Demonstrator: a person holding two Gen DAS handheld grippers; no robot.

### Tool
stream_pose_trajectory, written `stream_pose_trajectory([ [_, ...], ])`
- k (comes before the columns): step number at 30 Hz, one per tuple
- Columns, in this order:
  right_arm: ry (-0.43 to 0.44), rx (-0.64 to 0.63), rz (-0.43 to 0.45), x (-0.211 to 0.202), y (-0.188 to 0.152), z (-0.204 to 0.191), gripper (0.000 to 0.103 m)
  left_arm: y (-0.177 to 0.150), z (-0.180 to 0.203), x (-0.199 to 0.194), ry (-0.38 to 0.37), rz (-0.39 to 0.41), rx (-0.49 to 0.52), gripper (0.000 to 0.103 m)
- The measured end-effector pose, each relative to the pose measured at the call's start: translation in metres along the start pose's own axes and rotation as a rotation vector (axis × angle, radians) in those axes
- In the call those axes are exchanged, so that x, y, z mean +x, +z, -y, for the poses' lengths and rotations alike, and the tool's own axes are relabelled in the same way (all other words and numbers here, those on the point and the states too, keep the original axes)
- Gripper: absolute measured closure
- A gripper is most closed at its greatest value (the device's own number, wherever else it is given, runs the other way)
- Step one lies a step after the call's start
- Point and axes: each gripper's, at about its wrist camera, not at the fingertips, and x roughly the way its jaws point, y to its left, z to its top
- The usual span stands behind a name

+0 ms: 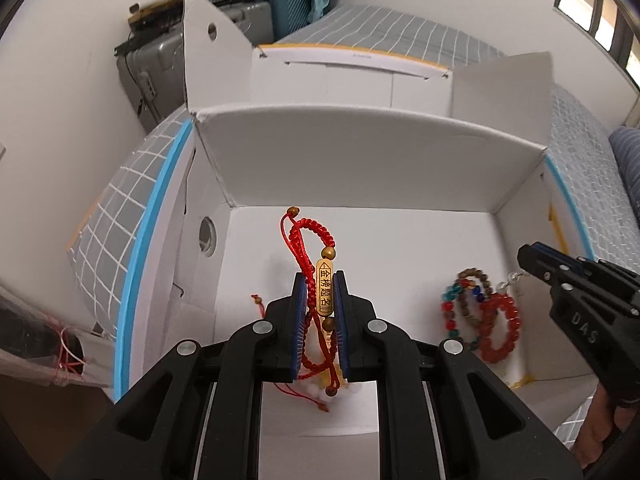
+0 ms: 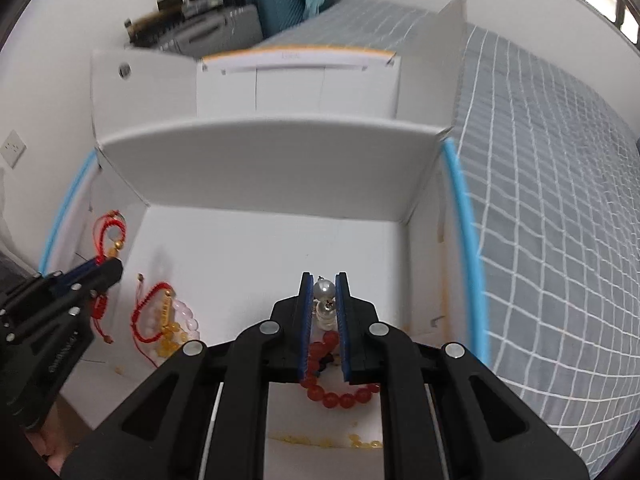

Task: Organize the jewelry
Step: 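Open both tools to drop the bracelet and earrings into the box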

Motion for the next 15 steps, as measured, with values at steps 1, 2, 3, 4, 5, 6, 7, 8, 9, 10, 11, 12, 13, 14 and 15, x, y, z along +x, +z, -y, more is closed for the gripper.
stream_pose_trajectory([
  [1, -0.002, -0.001, -0.008, 0.004, 0.001, -0.002, 0.092, 0.0, 0.0, 0.001, 0.002, -0.003, 0.0, 0.09],
  [2, -0.006, -0.002, -0.018, 0.008, 0.001, -0.004, 0.092, 0.0, -0.001, 0.003, 0.003, -0.006, 0.0, 0.09],
  [3, -0.003, 0.0, -0.025, 0.009, 0.002, -0.004, 0.092, 0.0, -0.002, 0.005, 0.001, -0.01, 0.001, 0.088],
  [4, 0.002, 0.005, -0.024, 0.008, 0.003, -0.004, 0.092, 0.0, -0.003, 0.007, 0.005, -0.011, 0.001, 0.086],
  [5, -0.002, 0.007, -0.015, 0.006, 0.003, -0.003, 0.092, -0.001, -0.004, 0.008, 0.01, -0.011, -0.001, 0.086],
  [6, -0.007, 0.009, -0.008, 0.005, 0.004, -0.003, 0.091, -0.001, -0.005, 0.007, 0.012, -0.01, -0.004, 0.086],
  [7, -0.012, 0.012, -0.006, 0.004, 0.004, -0.002, 0.091, -0.001, -0.005, 0.005, 0.008, -0.008, -0.006, 0.086],
  [8, -0.009, 0.017, -0.003, 0.002, 0.004, -0.001, 0.083, -0.001, -0.005, 0.002, 0.006, 0.001, -0.009, 0.08],
  [9, -0.004, 0.023, 0.006, -0.002, 0.002, 0.001, 0.078, 0.001, -0.006, 0.001, 0.008, 0.011, -0.012, 0.068],
  [10, -0.004, 0.031, 0.025, -0.007, 0.0, 0.002, 0.067, 0.0, -0.007, -0.006, 0.02, 0.031, -0.016, 0.062],
  [11, -0.013, 0.036, 0.052, -0.015, -0.002, 0.003, 0.056, -0.001, -0.007, -0.011, 0.023, 0.043, -0.02, 0.052],
  [12, -0.018, 0.037, 0.068, -0.021, -0.004, 0.004, 0.053, -0.004, -0.008, -0.02, 0.022, 0.066, -0.028, 0.045],
  [13, -0.021, 0.037, 0.09, -0.029, -0.006, 0.004, 0.047, -0.007, -0.009, -0.028, 0.015, 0.081, -0.032, 0.041],
  [14, -0.023, 0.038, 0.122, -0.041, -0.011, 0.003, 0.04, -0.01, -0.01, -0.035, 0.009, 0.095, -0.036, 0.034],
  [15, -0.028, 0.036, 0.146, -0.049, -0.014, 0.002, 0.035, -0.014, -0.01, -0.045, 0.003, 0.117, -0.039, 0.03],
])
